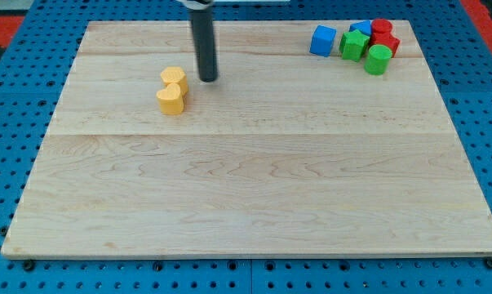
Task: Push the green circle to the left
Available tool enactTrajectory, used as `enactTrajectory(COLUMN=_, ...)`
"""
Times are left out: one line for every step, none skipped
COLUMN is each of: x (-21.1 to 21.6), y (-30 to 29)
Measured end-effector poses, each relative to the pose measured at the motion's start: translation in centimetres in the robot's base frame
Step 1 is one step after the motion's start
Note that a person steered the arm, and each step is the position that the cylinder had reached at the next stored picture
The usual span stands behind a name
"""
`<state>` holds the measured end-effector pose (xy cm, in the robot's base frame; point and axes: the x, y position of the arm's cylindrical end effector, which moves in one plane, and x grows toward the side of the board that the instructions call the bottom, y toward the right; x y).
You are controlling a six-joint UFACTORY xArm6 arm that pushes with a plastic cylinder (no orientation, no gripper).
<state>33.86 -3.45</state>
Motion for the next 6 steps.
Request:
enactTrajectory(x=2.5, y=10.0)
enactTrajectory(x=1.9, y=21.8)
enactTrajectory(x=-1.7, y=29.1)
enactTrajectory(x=-3.4, y=29.5)
enactTrajectory(x=-4.8, y=27.1)
enactTrajectory(x=-4.8, y=23.4)
